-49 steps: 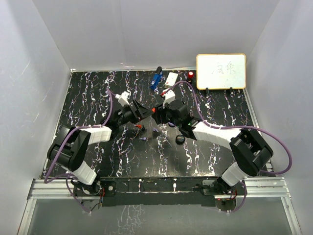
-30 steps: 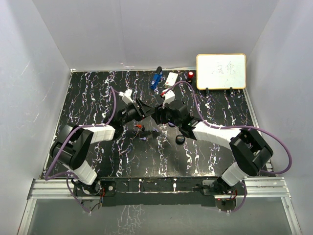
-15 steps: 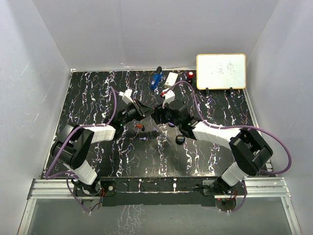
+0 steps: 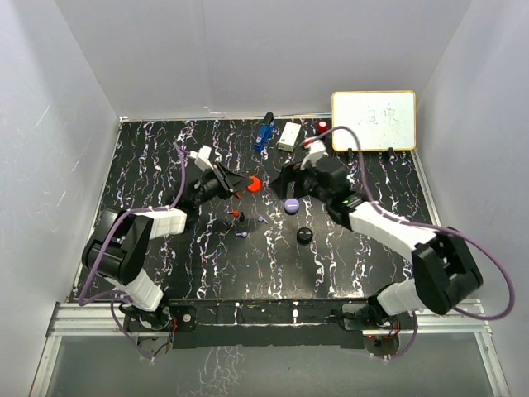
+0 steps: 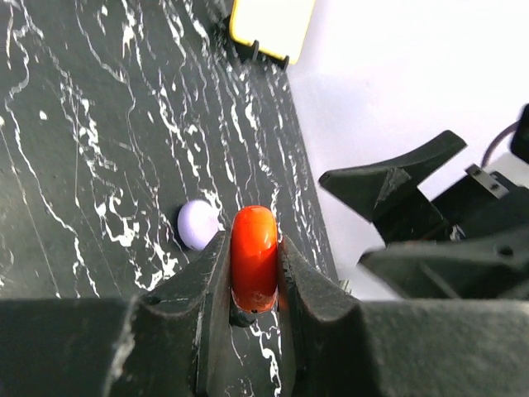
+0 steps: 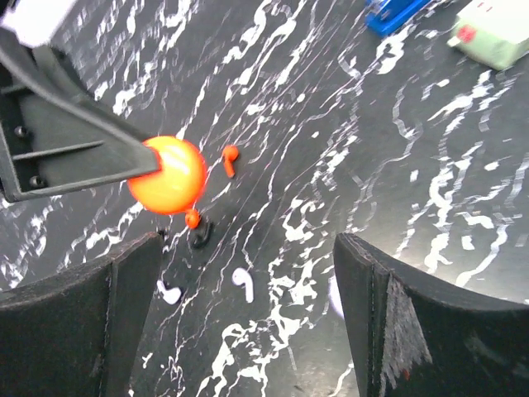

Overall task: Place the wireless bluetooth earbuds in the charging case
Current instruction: Pick up the charging case at the center of the board.

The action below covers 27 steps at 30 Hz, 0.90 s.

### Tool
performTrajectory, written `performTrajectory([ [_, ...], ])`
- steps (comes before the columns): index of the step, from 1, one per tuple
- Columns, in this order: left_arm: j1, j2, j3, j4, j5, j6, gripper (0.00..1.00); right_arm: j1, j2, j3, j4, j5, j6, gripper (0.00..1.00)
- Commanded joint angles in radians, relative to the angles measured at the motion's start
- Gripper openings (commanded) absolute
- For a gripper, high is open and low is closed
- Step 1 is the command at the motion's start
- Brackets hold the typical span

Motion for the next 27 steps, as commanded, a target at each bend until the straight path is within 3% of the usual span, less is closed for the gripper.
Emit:
performTrajectory([
  [1,0.064,0.013,0.001,0.219,0.186,-0.046,0.0,-0.141,-0.082,-0.028,0.054,-0.245,0.106,0.81],
  [6,0.066,0.148,0.059,0.436,0.348,-0.139,0.0,-0.184,-0.035,-0.027,0.116,-0.399,0.167,0.77],
  [13,0.067,0.374,0.159,0.87,0.461,-0.477,0.0,-0.202,0.043,-0.045,0.257,-0.49,0.274,0.7],
  [27,0.018,0.375,0.205,0.77,0.491,-0.439,0.0,-0.217,0.166,-0.051,0.419,-0.583,0.42,0.57],
])
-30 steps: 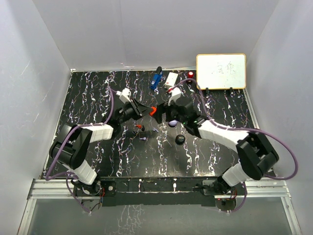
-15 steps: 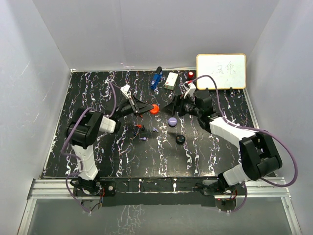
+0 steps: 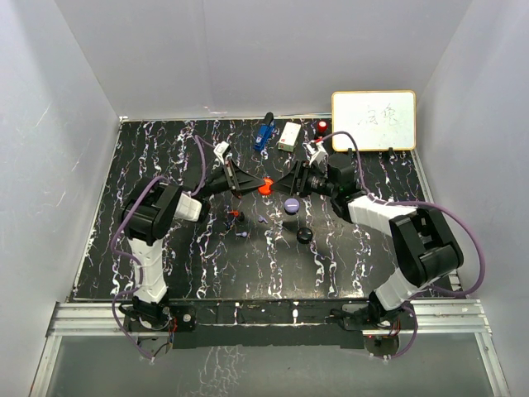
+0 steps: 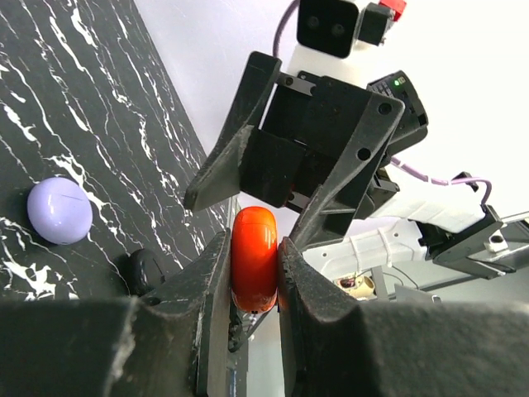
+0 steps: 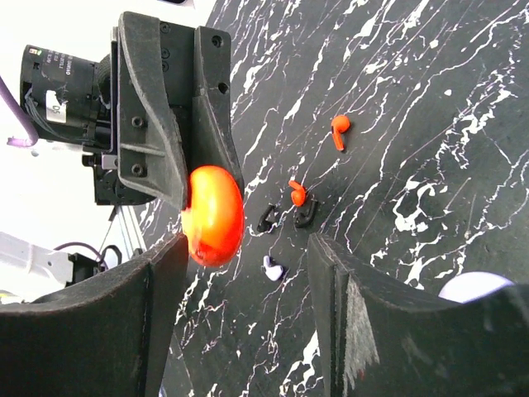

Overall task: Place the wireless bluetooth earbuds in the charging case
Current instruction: Pick up the charging case at the center of the board.

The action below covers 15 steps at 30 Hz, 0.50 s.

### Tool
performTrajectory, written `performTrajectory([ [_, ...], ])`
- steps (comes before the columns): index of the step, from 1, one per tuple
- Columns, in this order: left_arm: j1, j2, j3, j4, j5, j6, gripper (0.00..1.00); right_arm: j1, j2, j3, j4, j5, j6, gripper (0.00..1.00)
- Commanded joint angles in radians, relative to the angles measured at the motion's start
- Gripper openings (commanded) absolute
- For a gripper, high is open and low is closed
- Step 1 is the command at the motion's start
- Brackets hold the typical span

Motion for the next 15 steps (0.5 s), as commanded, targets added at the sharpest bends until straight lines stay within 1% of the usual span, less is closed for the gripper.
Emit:
performTrajectory([
  [1,-0.029,-0.045,0.037,0.088,0.029,0.027,0.0,-0.005,0.018,0.003,0.136,-0.043,0.064,0.56],
  [8,-0.045,-0.101,0.021,-0.061,0.002,0.146,0.0,-0.008,0.026,0.0,0.165,-0.04,0.096,0.5],
  [15,-0.048,-0.212,0.004,-0.332,-0.08,0.329,0.0,-0.026,0.015,-0.024,0.196,-0.04,0.125,0.5],
])
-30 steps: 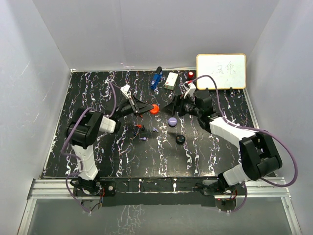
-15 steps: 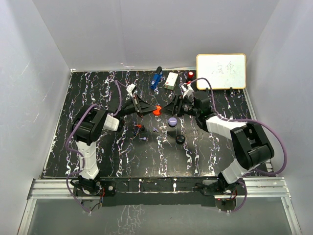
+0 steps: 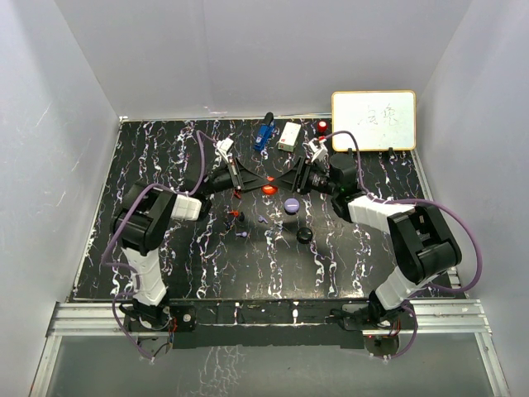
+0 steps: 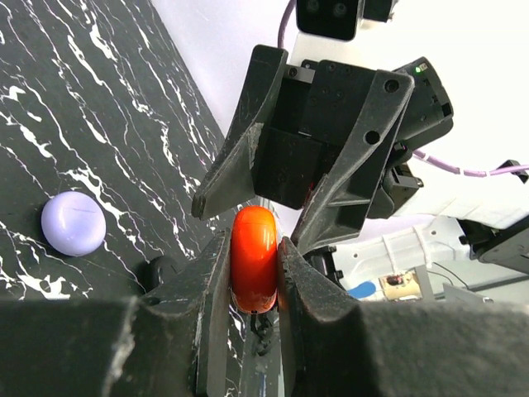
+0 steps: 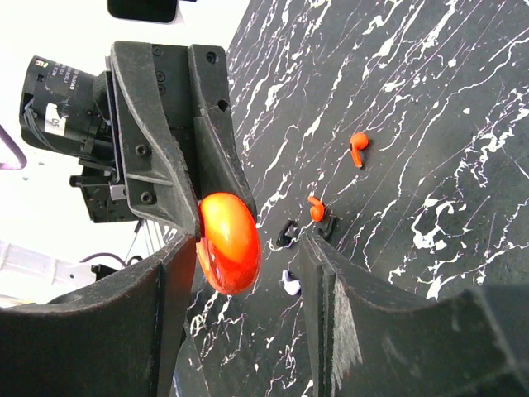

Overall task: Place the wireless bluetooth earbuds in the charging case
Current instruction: Pick up the charging case at the center of the board.

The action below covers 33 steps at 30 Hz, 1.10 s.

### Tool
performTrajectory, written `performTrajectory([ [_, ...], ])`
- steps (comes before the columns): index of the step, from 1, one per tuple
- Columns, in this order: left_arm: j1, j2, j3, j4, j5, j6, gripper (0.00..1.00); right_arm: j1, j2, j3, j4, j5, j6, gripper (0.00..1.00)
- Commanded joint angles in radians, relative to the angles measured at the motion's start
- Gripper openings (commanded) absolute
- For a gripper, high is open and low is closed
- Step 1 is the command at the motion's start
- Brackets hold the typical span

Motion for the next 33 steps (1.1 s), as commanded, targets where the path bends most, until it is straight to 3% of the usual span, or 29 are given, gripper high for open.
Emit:
performTrajectory([
  [1,-0.008,-0.125,-0.004,-0.16,-0.061,0.152,0.0,-0.019,-0.015,-0.024,0.1,-0.014,0.03,0.5],
  [11,-0.01,-0.095,-0.013,-0.053,-0.036,0.07,0.0,-0.055,0.03,-0.082,0.34,-0.097,0.188,0.48],
  [21,-0.036,-0.077,0.0,-0.056,-0.027,0.07,0.0,-0.057,0.054,-0.078,0.387,-0.117,0.22,0.44],
  [29,-0.046,-0.07,0.008,-0.042,-0.032,0.06,0.0,-0.057,0.065,-0.088,0.409,-0.123,0.233,0.32],
  [33,-0.045,-0.072,0.004,-0.046,-0.032,0.062,0.0,-0.063,0.062,-0.094,0.418,-0.124,0.238,0.31],
])
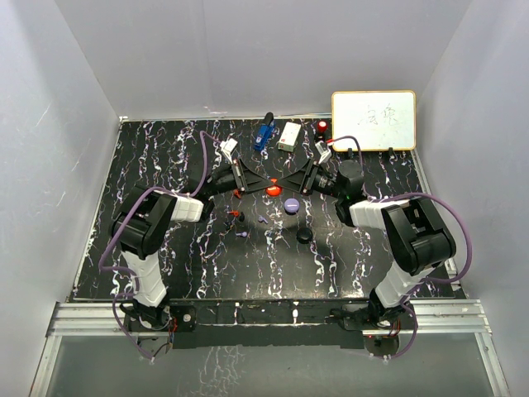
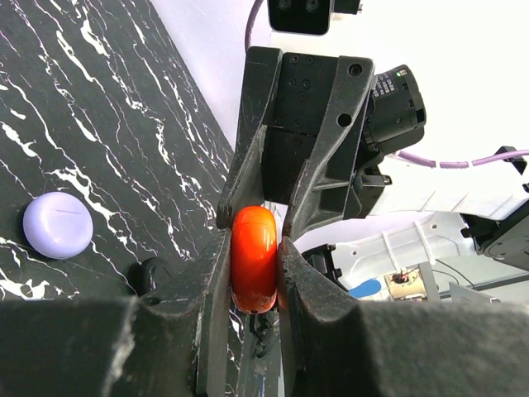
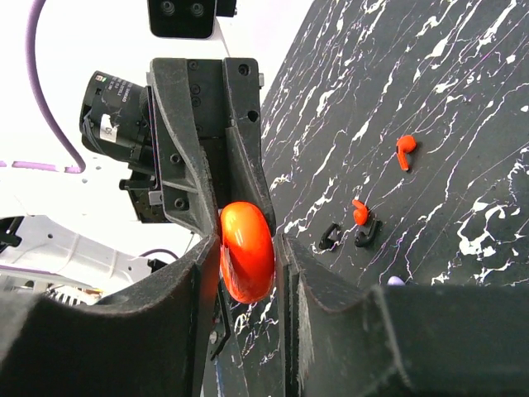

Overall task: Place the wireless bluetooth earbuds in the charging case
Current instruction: Pick up the charging case at the center of the board.

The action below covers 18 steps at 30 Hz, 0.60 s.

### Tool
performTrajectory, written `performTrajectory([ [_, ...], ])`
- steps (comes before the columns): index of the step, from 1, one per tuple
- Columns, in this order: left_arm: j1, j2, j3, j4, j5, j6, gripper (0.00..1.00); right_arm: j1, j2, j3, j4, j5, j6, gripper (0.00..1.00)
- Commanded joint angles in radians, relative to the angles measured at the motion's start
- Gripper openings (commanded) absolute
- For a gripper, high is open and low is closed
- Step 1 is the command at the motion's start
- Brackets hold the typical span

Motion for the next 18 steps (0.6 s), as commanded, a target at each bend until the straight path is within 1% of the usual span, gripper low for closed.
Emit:
performTrajectory([
  [1,-0.007,-0.017,0.007,0.043,0.01,0.002,0.0,-0.007,-0.006,-0.012,0.085,-0.011,0.009,0.31],
  [3,-0.007,-0.018,0.004,0.044,0.008,0.003,0.0,-0.009,-0.006,-0.014,0.087,-0.015,0.009,0.34],
  [5,-0.007,-0.019,0.005,0.045,0.007,0.002,0.0,-0.011,-0.007,-0.018,0.091,-0.016,0.011,0.35],
  [13,-0.007,-0.022,0.009,0.048,0.006,-0.003,0.0,-0.011,0.001,-0.026,0.115,-0.024,0.027,0.29],
  [18,-0.009,-0.015,0.013,0.071,0.008,-0.018,0.0,-0.012,0.012,-0.027,0.142,-0.032,0.041,0.3],
])
